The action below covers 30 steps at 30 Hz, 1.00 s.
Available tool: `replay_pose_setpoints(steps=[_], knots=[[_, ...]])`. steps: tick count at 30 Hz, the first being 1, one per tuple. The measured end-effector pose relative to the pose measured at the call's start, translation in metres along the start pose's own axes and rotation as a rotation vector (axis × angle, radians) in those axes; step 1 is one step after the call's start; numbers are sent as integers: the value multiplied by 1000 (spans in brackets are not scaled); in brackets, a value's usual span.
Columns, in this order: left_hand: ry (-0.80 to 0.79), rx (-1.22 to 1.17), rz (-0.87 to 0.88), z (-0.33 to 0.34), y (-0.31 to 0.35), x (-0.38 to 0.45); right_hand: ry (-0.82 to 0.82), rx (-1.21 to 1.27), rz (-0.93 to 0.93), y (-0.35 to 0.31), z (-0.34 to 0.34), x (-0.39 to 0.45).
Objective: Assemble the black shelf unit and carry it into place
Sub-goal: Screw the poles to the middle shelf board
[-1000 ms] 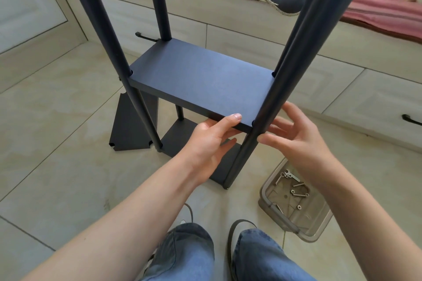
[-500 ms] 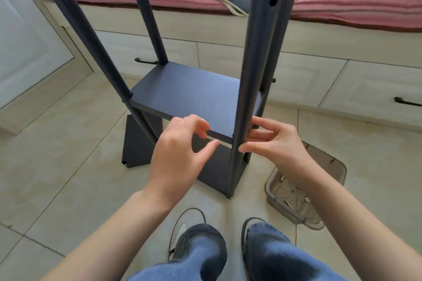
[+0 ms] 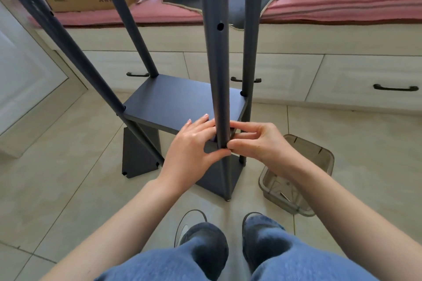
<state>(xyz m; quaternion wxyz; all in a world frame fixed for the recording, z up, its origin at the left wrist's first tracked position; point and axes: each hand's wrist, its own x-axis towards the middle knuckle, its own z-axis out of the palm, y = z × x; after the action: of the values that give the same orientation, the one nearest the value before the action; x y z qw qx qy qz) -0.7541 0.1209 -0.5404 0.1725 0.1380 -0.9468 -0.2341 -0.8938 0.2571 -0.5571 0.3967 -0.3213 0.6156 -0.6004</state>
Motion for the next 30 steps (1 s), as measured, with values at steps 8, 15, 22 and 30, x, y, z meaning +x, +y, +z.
replay_pose_setpoints(steps=[8,15,22,30], knots=[[33,27,-24,1,3,3,299,154,-39,37,-1,-15],[91,50,-33,6,5,4,-17,-169,49,58,21,-7],[71,-22,-55,4,5,4,70,-239,-65,56,31,5],[82,-185,-148,-16,10,2,16,-314,-94,28,29,-2]])
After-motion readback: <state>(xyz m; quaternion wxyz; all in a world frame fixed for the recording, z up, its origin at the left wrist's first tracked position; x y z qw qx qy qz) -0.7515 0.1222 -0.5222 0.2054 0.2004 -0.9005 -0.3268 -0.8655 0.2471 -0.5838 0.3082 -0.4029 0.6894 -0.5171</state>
